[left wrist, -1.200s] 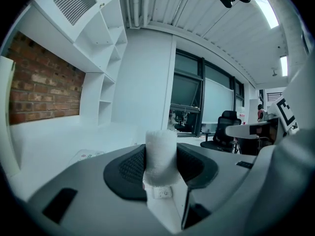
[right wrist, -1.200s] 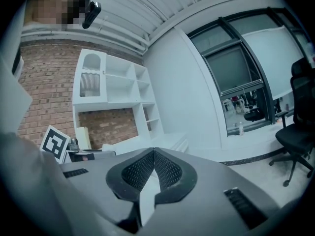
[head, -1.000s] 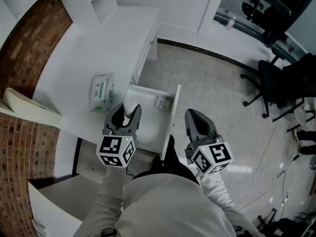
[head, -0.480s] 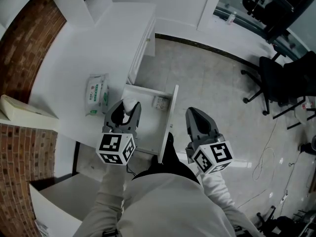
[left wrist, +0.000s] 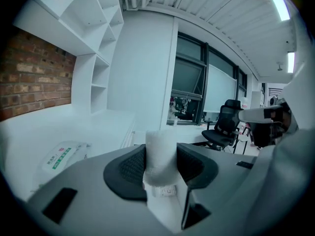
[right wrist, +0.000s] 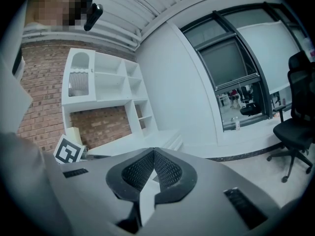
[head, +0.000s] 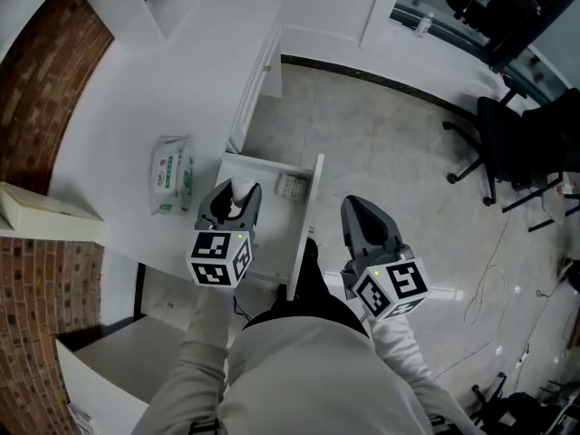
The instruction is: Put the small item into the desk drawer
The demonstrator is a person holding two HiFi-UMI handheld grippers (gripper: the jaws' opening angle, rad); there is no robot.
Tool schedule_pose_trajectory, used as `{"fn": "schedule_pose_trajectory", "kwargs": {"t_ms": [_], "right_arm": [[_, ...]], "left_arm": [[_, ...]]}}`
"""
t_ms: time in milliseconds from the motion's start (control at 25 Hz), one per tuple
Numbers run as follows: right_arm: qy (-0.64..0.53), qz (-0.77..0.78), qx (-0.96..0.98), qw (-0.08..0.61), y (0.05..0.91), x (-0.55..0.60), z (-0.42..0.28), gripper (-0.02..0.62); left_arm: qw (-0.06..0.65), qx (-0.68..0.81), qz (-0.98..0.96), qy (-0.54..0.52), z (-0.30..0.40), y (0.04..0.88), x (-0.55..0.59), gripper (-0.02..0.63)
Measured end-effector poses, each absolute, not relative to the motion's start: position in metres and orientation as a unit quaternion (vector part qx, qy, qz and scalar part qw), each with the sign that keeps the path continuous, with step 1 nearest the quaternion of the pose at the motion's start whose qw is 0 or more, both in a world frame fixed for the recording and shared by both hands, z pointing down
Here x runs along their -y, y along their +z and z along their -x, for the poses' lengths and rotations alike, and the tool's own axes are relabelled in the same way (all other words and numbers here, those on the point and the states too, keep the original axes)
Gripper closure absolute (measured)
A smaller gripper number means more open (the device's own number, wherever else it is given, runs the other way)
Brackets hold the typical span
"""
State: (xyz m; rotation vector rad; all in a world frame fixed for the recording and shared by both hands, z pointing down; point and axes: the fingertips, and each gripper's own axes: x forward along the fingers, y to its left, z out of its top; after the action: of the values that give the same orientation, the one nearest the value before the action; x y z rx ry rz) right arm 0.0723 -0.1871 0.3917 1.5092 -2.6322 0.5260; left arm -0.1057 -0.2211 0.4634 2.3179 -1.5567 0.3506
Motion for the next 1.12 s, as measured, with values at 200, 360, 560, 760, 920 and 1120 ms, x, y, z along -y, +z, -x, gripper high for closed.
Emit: {"fn": "schedule_pose_trajectory", "kwargs": {"t_ms": [200,360,560,760,920,1120], "right_arm": [[0.174,-0.491,0.853,0.036,0.397,0.189,-0.076,0.568],[0.179,-0.491,0.852,0.039,0.4,0.19,-0.077,0.568],[0.178,-0.489,0.853,0.042,0.401,0.194,-0.076,0.568],[0.182,-0.488,0.852,0.043,0.401,0.195,-0.077,0.568],[0.183,-0.488,0.852,0.046,0.403,0.196,-0.076,0.568],[0.183,-0.487,0.853,0.049,0.406,0.196,-0.077,0.568]], "left_arm": [[0.186,0.537,-0.808,0.153,0.099,0.499,0.229,0.42],[0.209,0.528,-0.803,0.179,0.093,0.529,0.23,0.42],[0.235,0.519,-0.795,0.208,0.093,0.567,0.23,0.42],[0.247,0.506,-0.786,0.254,0.092,0.603,0.227,0.42],[0.27,0.498,-0.776,0.278,0.094,0.631,0.223,0.42],[0.306,0.492,-0.76,0.295,0.096,0.66,0.218,0.42]]}}
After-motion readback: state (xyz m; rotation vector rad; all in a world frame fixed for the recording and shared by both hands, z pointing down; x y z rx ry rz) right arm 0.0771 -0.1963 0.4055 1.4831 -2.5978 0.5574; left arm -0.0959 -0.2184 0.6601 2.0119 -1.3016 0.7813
